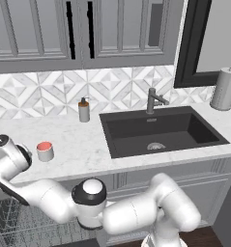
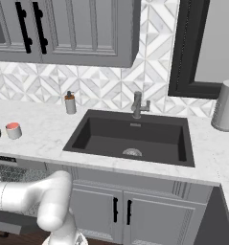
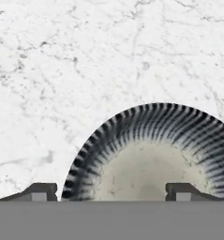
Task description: Pick up the cup and bowl from the counter, place them in the dishwasher, and close the dishwasher door.
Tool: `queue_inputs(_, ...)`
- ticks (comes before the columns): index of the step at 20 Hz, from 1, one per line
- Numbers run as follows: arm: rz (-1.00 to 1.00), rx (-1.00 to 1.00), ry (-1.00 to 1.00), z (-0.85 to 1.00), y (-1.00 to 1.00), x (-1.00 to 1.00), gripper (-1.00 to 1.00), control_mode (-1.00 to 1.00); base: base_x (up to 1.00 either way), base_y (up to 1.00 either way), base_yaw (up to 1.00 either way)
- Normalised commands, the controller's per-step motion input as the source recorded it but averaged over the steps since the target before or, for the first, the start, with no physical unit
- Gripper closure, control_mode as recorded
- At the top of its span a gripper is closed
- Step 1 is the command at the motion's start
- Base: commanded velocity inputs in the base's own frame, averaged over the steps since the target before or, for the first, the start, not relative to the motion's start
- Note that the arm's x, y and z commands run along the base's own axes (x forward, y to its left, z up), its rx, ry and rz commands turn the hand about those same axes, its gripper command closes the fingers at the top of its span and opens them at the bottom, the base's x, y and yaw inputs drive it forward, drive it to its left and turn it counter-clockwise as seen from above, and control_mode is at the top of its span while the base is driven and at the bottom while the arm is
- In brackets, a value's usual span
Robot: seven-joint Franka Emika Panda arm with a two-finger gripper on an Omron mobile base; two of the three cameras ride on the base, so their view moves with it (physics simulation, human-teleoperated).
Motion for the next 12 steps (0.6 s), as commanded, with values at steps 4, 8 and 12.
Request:
queue_inputs(4, 0.08, -0.09, 0.0, -0.24, 0.04, 0.0, 1.0, -1.0, 0.0, 0.0, 0.0)
queue_inputs(8, 0.04, 0.0, 0.0, -0.01, -0.02, -0.02, 1.0, -1.0, 0.0, 0.0, 0.0)
queue_inputs(12, 0.0, 0.0, -0.05, 0.0, -0.06, -0.32, 1.0, -1.0, 0.0, 0.0, 0.0)
